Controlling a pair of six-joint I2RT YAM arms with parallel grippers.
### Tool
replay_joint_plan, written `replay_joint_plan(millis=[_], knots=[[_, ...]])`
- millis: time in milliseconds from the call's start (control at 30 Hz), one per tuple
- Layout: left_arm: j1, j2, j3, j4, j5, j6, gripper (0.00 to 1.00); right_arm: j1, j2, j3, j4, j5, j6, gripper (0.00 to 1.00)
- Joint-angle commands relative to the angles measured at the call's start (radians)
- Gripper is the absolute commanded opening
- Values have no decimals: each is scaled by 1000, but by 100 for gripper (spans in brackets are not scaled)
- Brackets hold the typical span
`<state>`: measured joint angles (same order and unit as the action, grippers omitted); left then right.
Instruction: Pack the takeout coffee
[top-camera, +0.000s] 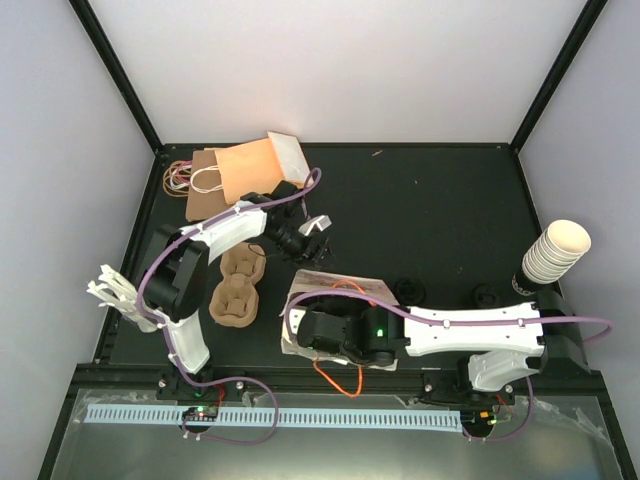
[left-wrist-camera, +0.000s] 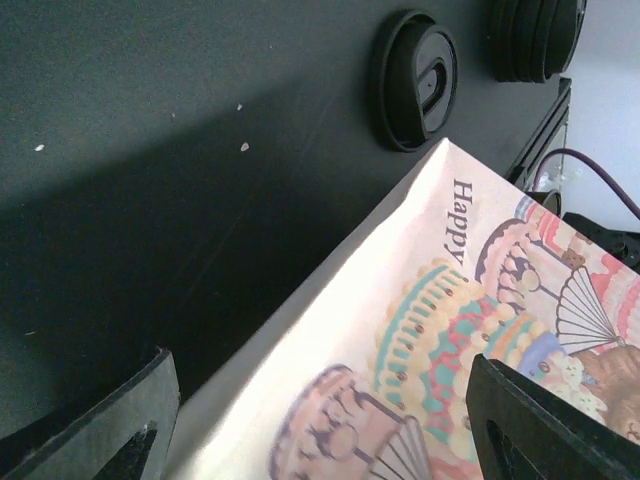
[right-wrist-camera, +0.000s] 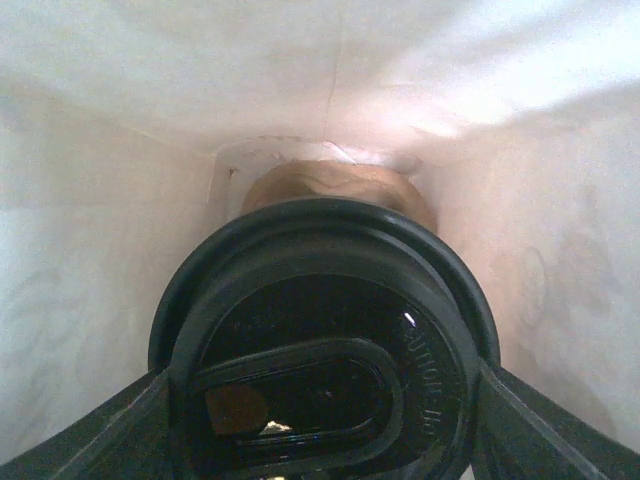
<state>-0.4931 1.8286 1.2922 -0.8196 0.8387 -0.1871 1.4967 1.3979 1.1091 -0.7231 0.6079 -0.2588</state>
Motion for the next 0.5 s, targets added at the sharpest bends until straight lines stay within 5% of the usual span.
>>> replay_joint_plan(millis=[0, 467], knots=[[-14, -4, 2, 9, 3, -5, 81, 22, 16, 28, -34, 15, 37, 28], [-28, 6, -3, 11, 10, -5, 80, 97, 44, -13, 28, 260, 13, 27]])
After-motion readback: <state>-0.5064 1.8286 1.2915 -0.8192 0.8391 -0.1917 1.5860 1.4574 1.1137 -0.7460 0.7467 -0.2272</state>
